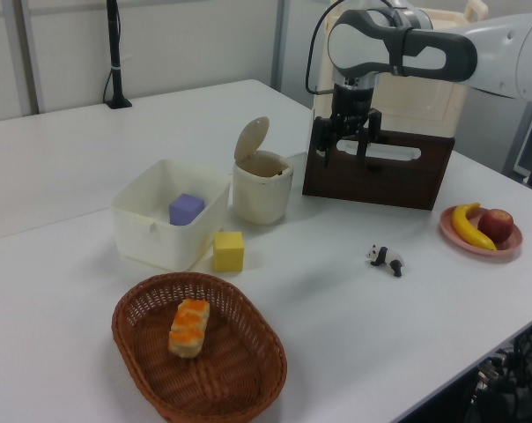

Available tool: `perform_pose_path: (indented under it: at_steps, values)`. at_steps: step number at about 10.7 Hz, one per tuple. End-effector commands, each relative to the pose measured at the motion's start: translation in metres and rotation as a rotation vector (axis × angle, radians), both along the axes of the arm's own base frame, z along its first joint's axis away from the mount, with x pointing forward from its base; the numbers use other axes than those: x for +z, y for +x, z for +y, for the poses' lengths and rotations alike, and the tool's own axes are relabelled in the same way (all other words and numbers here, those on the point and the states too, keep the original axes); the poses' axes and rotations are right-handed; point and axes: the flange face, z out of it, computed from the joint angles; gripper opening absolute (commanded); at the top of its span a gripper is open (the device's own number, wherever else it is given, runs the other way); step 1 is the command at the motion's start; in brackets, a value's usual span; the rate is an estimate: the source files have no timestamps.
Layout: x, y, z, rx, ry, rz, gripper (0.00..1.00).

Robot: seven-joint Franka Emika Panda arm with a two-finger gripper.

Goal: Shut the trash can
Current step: 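Move the gripper from the wooden crate toward the open trash can lid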

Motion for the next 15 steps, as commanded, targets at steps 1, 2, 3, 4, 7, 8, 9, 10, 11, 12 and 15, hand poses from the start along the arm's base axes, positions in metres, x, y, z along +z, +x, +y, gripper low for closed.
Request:
perform_pose_path:
  at_steps: [1, 2, 3, 4, 7, 8, 9, 10, 11, 12, 15]
  values:
    - [0.001, -0.012, -0.001, -0.005, 0.014, 0.014, 1.00]
    - [0.001, -0.012, -0.001, -0.006, 0.014, 0.021, 1.00]
    - [0.000, -0.012, -0.001, -0.006, 0.014, 0.021, 1.00]
    - [-0.002, -0.012, -0.001, -0.004, 0.014, 0.024, 1.00]
    - [-0.007, -0.008, -0.001, 0.001, 0.013, 0.025, 1.00]
    - [-0.007, -0.008, -0.001, 0.007, 0.013, 0.025, 1.00]
    - [-0.008, -0.007, -0.001, 0.010, 0.013, 0.025, 1.00]
    - [-0.008, -0.007, -0.001, 0.010, 0.013, 0.025, 1.00]
    - [-0.008, -0.007, -0.001, 0.010, 0.013, 0.025, 1.00]
    - [-0.009, -0.007, -0.001, 0.008, 0.013, 0.026, 1.00]
    - [-0.015, -0.004, 0.000, 0.008, 0.012, 0.035, 0.89]
